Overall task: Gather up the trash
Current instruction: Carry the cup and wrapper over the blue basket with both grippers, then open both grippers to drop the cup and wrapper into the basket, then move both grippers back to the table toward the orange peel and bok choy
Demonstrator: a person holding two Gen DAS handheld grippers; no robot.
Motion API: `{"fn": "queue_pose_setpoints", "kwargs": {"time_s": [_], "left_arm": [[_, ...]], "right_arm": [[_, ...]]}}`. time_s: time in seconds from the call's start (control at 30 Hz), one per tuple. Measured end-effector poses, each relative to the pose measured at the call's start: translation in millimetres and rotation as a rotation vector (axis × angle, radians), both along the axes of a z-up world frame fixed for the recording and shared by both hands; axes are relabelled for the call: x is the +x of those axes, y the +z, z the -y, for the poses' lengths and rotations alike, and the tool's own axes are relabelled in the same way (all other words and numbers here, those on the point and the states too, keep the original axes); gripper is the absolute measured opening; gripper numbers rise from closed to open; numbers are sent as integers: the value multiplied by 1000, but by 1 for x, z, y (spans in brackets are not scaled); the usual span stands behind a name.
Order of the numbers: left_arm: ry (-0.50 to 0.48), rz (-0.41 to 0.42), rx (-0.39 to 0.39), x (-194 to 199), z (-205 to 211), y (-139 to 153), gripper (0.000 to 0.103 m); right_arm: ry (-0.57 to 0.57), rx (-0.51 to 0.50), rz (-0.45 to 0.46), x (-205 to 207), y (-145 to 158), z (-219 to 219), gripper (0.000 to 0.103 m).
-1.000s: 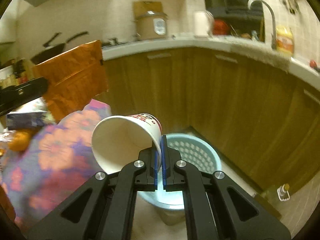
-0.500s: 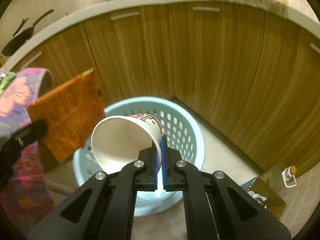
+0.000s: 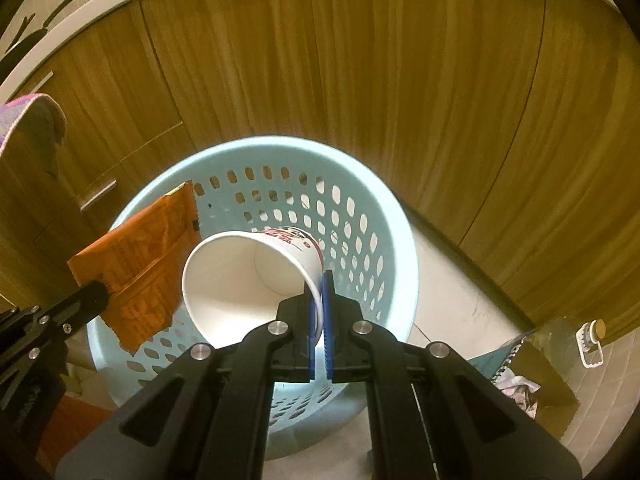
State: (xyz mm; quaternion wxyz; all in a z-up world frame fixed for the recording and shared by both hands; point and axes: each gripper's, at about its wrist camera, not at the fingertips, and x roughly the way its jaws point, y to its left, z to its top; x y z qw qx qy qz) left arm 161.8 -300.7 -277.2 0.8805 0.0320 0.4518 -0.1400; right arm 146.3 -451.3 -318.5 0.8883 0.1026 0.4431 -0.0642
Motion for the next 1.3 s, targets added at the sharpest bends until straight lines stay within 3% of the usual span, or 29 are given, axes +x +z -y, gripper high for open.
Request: {"fn": "queue_pose_setpoints", "kwargs": {"time_s": [0.3, 0.37, 0.47, 0.67, 0.9, 1.0, 1.1, 1.3], "left_arm": [[10, -26, 13, 4, 0, -4, 4], [9, -30, 6, 4, 2, -2, 9], [8, -33, -11, 1, 0, 4, 17], [1, -14, -43, -20, 0, 23, 19], [22, 14, -136, -44, -7, 68, 21], [9, 59, -176, -62, -13, 101, 21], [9, 114, -226, -74, -23, 135, 28], [37, 228, -287, -90, -60, 192, 32]], "right_arm": [[11, 45, -17, -3, -1, 5, 14], [11, 48, -15, -6, 0, 6, 15], [13, 43, -13, -9, 4, 7, 20], [13, 39, 13, -16, 24, 8, 24], [3, 32, 38, -23, 53, 8, 28], [6, 35, 84, -29, 82, 3, 31], [27, 15, 146, -34, 114, -11, 45], [79, -4, 240, -39, 169, -53, 46]]}}
